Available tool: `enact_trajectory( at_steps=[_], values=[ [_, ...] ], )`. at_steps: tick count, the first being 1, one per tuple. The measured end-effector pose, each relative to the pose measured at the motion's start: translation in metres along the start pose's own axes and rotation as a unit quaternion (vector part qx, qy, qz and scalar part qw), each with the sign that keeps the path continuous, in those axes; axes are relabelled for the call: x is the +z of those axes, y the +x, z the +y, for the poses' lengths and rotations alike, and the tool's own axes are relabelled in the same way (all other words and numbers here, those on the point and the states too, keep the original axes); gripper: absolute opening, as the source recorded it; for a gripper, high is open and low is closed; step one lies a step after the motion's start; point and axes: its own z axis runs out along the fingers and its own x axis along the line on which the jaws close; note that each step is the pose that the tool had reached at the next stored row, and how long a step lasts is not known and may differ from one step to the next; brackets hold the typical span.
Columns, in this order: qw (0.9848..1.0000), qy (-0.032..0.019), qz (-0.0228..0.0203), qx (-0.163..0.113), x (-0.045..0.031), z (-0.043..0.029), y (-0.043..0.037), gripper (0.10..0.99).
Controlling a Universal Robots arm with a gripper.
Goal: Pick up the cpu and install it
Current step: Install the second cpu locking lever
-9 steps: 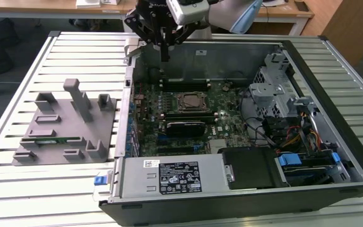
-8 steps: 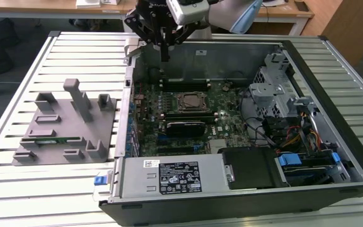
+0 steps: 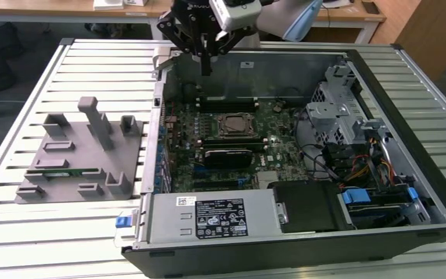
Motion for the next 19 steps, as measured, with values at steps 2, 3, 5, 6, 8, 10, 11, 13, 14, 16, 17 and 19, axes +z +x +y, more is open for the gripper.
enact_trajectory(
  at_steps=[2,3,5,6,8,10,11,13,14,16,17,19],
  values=[
    [1.0,0.0,0.0,0.0,0.0001,0.0,-0.0011,0.106],
    [1.0,0.0,0.0,0.0,0.0001,0.0,-0.0011,0.106],
    [1.0,0.0,0.0,0.0,0.0001,0.0001,-0.0014,0.106],
    [1.0,-0.0001,0.0,0.0,0.0001,0.0001,-0.0014,0.106],
    [1.0,-0.0001,0.0,0.0,0.0005,0.0002,-0.0016,0.106],
    [1.0,0.0,0.0,0.0,0.0013,0.0001,-0.0026,0.106],
    [1.0,-0.0001,0.0,0.0,0.0018,0.0002,-0.0029,0.106],
    [1.0,0.0,0.0,0.0,0.0026,0.0002,-0.003,0.106],
    [1.0,0.0,0.0,0.0,0.0033,0.0001,-0.003,0.106],
    [1.0,0.0,0.0,0.0,0.0049,0.0,-0.003,0.106],
    [1.0,0.0,0.0,0.0,0.0057,0.0,-0.003,0.106],
    [1.0,-0.0001,0.0,0.0,0.0074,-0.0001,-0.0029,0.106]
  ],
)
